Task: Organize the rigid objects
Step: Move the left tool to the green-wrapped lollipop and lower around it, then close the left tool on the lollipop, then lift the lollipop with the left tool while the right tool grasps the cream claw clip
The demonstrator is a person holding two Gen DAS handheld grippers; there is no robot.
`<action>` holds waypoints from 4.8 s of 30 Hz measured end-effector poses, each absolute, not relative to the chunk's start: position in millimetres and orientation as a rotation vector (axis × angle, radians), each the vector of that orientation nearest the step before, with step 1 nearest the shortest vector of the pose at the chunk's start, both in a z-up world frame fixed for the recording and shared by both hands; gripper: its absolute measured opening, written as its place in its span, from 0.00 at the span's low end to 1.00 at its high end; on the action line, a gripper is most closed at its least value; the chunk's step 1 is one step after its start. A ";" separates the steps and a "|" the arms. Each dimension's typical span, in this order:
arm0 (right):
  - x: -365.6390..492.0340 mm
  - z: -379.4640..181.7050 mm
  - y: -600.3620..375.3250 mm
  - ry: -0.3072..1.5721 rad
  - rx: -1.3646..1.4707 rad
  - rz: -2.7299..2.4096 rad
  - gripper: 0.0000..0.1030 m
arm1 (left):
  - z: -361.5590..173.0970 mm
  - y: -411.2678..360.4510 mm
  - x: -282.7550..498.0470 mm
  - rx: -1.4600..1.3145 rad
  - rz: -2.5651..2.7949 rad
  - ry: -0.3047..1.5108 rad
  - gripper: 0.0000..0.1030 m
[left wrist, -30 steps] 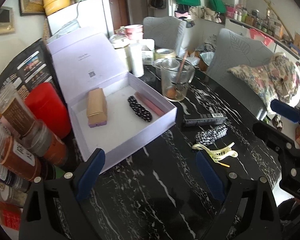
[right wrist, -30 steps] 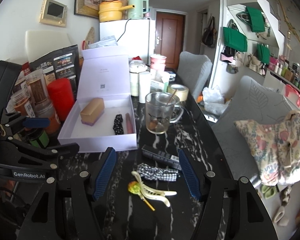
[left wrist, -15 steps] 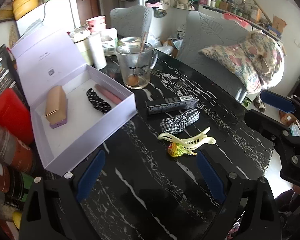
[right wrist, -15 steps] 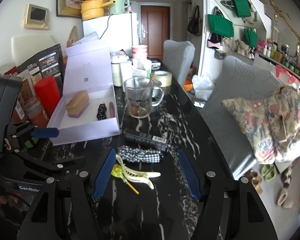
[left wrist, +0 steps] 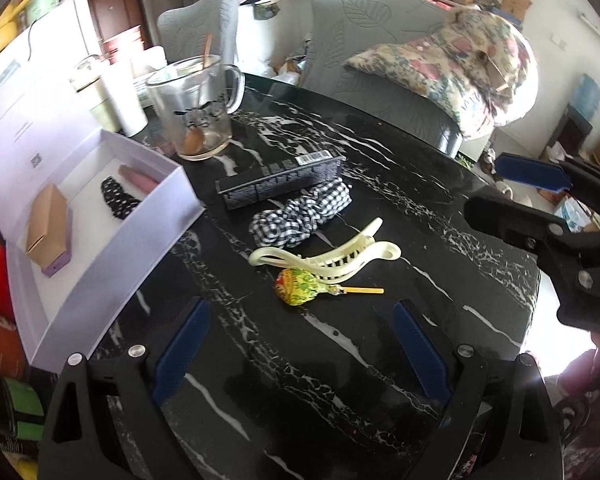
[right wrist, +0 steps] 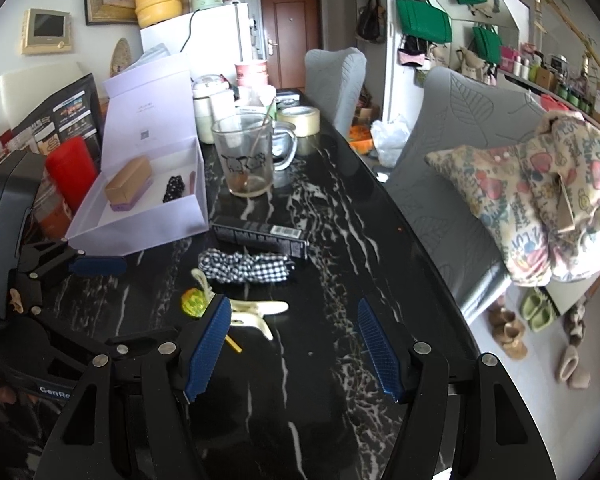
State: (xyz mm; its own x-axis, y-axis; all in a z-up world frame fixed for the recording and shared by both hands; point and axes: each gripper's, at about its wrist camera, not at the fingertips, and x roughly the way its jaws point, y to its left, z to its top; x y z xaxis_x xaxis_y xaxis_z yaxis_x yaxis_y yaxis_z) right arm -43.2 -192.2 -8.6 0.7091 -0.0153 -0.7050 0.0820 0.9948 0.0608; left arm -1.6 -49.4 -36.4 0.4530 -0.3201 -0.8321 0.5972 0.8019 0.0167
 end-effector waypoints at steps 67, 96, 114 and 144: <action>-32.8 -49.8 -236.2 0.877 0.263 -0.051 0.65 | -76.0 -73.9 11.9 0.328 -0.829 1.006 0.82; -54.8 -54.4 -236.3 0.877 0.277 -0.050 0.65 | -84.3 -90.3 -3.4 0.498 -0.927 0.919 0.82; -45.5 -51.1 -223.5 0.881 0.232 0.014 0.65 | -74.9 -61.7 -13.9 0.402 -0.903 0.868 0.78; 33.8 -79.3 -150.4 0.971 -0.123 0.231 0.79 | -70.0 26.2 -5.1 0.207 -0.524 0.915 0.78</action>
State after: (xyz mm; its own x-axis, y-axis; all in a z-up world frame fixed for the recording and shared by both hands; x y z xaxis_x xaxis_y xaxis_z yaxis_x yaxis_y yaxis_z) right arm 33.8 -150.4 -79.3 0.5428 0.1394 -0.8282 -0.2494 0.9684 -0.0004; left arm -5.1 26.2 -70.0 0.4953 -0.3425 -0.7983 0.5147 0.8560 -0.0479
